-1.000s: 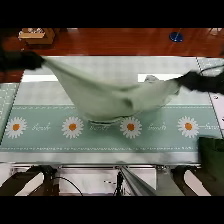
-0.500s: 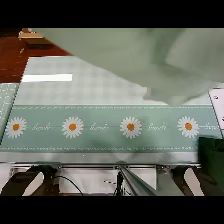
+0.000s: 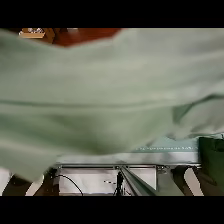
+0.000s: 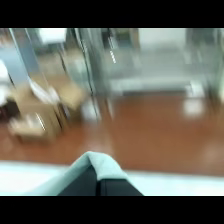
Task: Fold the shirts.
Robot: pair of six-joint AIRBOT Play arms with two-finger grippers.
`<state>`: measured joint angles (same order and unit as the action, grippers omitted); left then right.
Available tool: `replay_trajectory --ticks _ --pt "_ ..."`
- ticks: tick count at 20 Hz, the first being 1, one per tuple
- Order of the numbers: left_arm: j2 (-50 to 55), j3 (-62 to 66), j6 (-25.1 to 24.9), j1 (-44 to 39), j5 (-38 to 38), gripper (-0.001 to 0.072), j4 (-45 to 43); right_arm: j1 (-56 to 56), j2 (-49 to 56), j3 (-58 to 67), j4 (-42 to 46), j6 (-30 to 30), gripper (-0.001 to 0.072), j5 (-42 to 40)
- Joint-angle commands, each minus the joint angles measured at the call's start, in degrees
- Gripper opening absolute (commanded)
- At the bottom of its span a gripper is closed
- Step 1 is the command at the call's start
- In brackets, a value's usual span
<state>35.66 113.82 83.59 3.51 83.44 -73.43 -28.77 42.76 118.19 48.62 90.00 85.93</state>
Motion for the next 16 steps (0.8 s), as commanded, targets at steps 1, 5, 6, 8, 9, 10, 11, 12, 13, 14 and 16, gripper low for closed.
replay_trajectory --ticks 1,5,6,8,9,10,11,12,13,14,16 --pt "0.76 -0.92 2.19 0.04 16.5 0.0019 -4.15 -0.04 1.4 0.94 12.98 -3.26 0.0023 20.76" --pt "4.09 -13.62 0.52 0.04 17.31 0.0019 -5.05 0.39 4.61 -7.3 16.24 -3.67 0.0023 20.24" --pt "4.94 -18.32 -0.57 0.04 14.27 0.0019 -4.87 0.39 6.29 -9.55 15.72 -3.69 0.0024 20.2" --pt "7.87 -26.49 -2.25 0.02 6.84 0.002 -4.57 0.44 11.43 -12.98 13.68 -3.91 0.0024 20.2" --pt "9.86 -29.42 -3.08 0.02 3.87 0.002 -4.59 0.44 14.14 -13.9 12.94 -4.0 0.0024 20.04" --pt "12.52 -31.69 -3.48 0.02 1.33 0.002 -4.59 0.44 17.27 -14.23 12.72 -3.98 0.0024 19.5" --pt "15.3 -32.96 -3.56 0.02 -0.52 0.002 -4.59 0.44 20.48 -14.23 12.72 -3.93 0.0024 18.6" --pt "18.58 -33.59 -5.05 0.0 -2.03 0.002 -4.57 0.44 23.37 -14.23 12.85 -3.76 0.0024 17.18" --pt "21.64 -33.62 -6.08 -0.09 -3.41 0.002 -4.57 0.44 26.21 -14.23 12.68 -3.61 0.0024 15.34" --pt "24.59 -33.59 -6.03 -0.09 -5.51 0.002 -4.42 0.44 29.16 -14.23 12.17 -3.58 0.0024 13.09" --pt "30.47 -33.59 -6.03 -0.09 -11.17 0.002 -2.25 1.16 34.4 -14.23 11.02 -3.56 0.0024 9.01"
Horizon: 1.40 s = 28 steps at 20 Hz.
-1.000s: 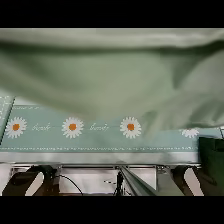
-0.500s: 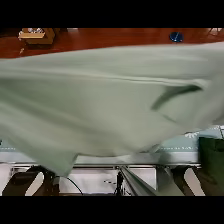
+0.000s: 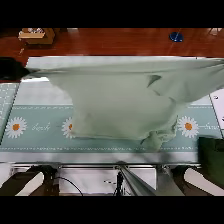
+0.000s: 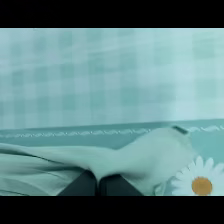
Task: Fold the shirts.
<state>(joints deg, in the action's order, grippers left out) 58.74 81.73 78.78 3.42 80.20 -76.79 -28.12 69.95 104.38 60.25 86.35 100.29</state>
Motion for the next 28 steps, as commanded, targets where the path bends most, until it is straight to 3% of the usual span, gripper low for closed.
replay_trajectory --ticks 1,11,15,19,23,26,28 --pt "9.97 -1.51 -1.25 0.0 -11.37 0.002 3.1 1.66 9.6 -0.42 -0.09 0.0 0.0024 -7.56" --pt "26.36 -1.44 -1.88 -0.63 -45.18 0.002 17.75 17.88 28.37 -0.42 7.02 -0.7 0.0025 -34.56" --pt "31.19 -1.44 -3.78 -2.47 -52.09 0.0021 17.73 21.77 33.57 -0.42 7.34 -0.9 0.0025 -42.56" --pt "36.48 -1.44 -3.74 -2.75 -52.11 0.0021 17.75 24.09 36.65 -0.42 7.8 -0.92 0.0025 -47.21" --pt "38.64 -1.44 -3.78 -2.38 -50.49 0.0022 17.59 24.3 39.69 -0.42 8.33 -1.51 0.0025 -46.36" --pt "38.51 -0.28 -3.76 -0.24 -41.68 0.0021 16.39 24.22 39.01 -0.42 10.67 -1.51 0.0025 -41.09" --pt "38.51 2.36 -3.76 1.92 -29.92 0.0021 16.37 24.24 36.96 -0.39 15.87 -1.51 0.0025 -33.97"
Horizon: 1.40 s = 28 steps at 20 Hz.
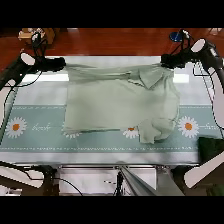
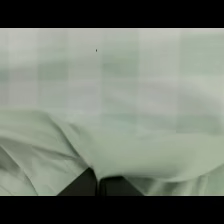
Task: Fold the shirts.
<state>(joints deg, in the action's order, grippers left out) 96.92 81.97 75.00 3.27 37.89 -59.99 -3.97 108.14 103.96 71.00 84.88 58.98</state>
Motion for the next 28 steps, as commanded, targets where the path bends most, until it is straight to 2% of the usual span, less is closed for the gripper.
replay_trajectory --ticks 1,4,6,10,15,16,17,18,19,20,23,25,28 --pt "0.31 3.78 0.04 3.04 18.95 0.0021 -0.44 0.09 -2.23 0.02 7.32 -0.04 0.0025 10.38" --pt "0.26 7.54 0.57 4.46 34.45 0.002 -0.46 0.11 -4.68 0.0 9.29 -0.02 0.0025 18.8" --pt "0.39 7.85 1.33 4.2 40.39 0.002 -0.46 0.22 -4.96 -0.02 9.07 0.24 0.0025 23.91" --pt "2.73 7.74 1.33 2.95 41.18 0.002 -2.19 1.18 -2.89 -0.74 8.13 2.12 0.0025 27.87" --pt "6.21 7.8 1.33 2.71 38.36 0.0027 -1.88 2.25 1.36 -1.14 9.2 2.12 0.0037 28.0" --pt "6.12 8.22 1.27 2.84 38.42 0.01 -1.92 2.08 1.38 -1.11 10.43 2.1 0.0179 27.85" --pt "5.97 9.29 1.07 3.28 39.34 0.0293 -1.97 1.97 0.85 -1.05 12.98 1.6 0.0377 28.37" --pt "5.7 10.86 1.05 4.11 41.38 0.0441 -2.03 1.68 -0.17 -1.05 17.38 0.17 0.0465 29.94" --pt "5.27 12.13 0.22 5.22 43.85 0.046 -2.16 1.11 -1.29 -1.07 22.23 -1.44 0.0465 32.15" --pt "4.46 12.09 -0.24 6.58 46.45 0.0461 -2.19 -0.72 -2.73 -1.07 22.67 -0.15 0.0465 33.62" --pt "0.68 5.2 0.42 10.78 52.63 0.046 -2.25 -6.82 -7.37 -5.6 17.77 -0.09 0.0465 37.64" --pt "-3.61 -4.33 -0.66 13.22 52.24 0.046 -2.14 -10.51 -13.05 -16.02 11.37 -2.23 0.0465 34.86" --pt "-10.69 -18.25 -5.51 14.91 50.23 0.0461 -0.85 -14.49 -22.01 -30.8 0.39 -7.98 0.0465 25.64"
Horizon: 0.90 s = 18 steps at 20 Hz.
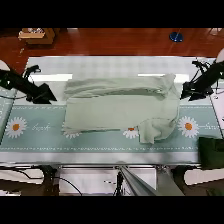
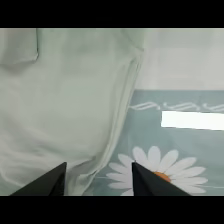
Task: Fold the shirts.
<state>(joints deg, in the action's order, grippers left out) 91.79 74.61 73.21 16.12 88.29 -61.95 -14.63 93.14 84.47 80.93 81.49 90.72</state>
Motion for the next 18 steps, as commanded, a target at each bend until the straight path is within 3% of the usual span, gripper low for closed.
replay_trajectory --ticks 1,8,18 --pt "-7.48 -15.15 -5.27 2.05 -1.42 0.0461 1.09 -4.72 -9.14 -14.97 -11.26 -5.84 0.0465 -8.13" --pt "-10.34 -32.22 -9.4 2.21 -6.21 0.0477 2.47 -5.97 -15.19 -24.81 -16.2 -11.02 0.0465 -11.06" --pt "-9.01 -34.01 -9.53 1.05 -18.43 0.0474 12.98 -5.97 -15.52 -25.57 -22.49 -11.76 0.0465 -10.21"
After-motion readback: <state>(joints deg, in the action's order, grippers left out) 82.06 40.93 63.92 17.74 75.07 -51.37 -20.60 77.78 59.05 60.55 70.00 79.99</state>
